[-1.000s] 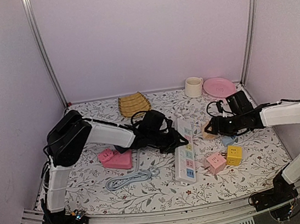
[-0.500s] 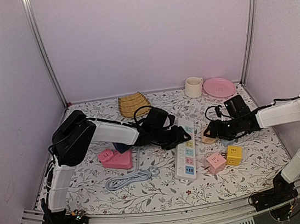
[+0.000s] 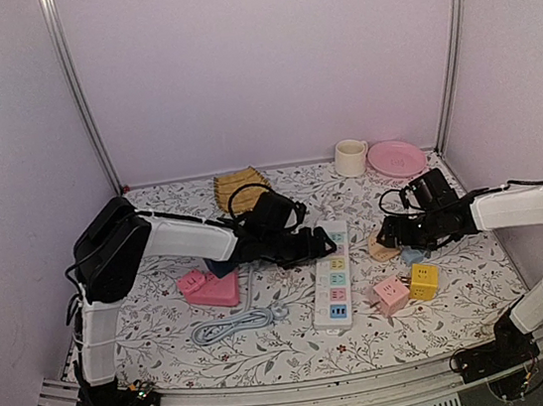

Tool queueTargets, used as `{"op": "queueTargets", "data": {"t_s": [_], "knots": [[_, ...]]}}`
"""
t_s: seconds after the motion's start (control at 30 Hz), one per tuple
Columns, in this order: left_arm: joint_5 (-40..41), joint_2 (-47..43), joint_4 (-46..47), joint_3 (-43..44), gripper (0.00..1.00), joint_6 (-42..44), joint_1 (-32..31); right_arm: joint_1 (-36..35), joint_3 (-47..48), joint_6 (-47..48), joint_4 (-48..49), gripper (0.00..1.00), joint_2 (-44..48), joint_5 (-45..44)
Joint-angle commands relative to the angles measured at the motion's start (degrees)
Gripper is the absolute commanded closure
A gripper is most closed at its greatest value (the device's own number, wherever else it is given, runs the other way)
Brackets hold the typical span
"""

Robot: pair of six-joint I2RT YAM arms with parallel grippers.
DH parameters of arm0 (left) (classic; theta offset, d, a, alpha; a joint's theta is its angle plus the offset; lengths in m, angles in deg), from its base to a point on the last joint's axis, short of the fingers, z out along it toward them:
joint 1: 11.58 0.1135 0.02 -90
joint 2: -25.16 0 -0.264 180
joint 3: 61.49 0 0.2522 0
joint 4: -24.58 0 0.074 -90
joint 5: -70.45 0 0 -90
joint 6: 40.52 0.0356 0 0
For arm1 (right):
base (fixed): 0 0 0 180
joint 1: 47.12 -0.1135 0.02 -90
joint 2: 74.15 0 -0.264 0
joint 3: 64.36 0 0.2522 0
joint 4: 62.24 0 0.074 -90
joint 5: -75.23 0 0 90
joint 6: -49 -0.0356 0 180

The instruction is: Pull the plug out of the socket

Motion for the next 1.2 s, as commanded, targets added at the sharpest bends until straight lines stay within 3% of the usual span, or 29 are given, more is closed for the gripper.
{"op": "queueTargets", "data": {"t_s": [0.0, 0.4, 0.67, 0.9, 1.17], "knots": [[1.1, -5.5, -0.9, -2.7, 0.15, 2.4, 1.1, 0.3, 1.8, 0.9, -3.0, 0.07, 1.7, -3.3], [5.6, -16.5, -2.9, -9.9, 0.15, 4.9, 2.8, -1.8, 3.5, 1.2, -3.7, 0.01, 2.6, -3.4], [11.8, -18.7, -8.6, -10.7, 0.24, 9.7, 6.2, -5.4, 6.1, 0.5, -5.1, 0.02, 2.2, -6.0], [17.9, -12.5, -17.0, -4.0, 0.4, 15.1, 9.1, -7.6, 7.7, -0.3, -5.4, 0.04, 2.9, -5.3], [23.3, -3.4, -24.1, 5.9, 0.52, 19.0, 11.5, -8.6, 6.9, -1.2, -5.8, 0.04, 4.7, -5.2]]}}
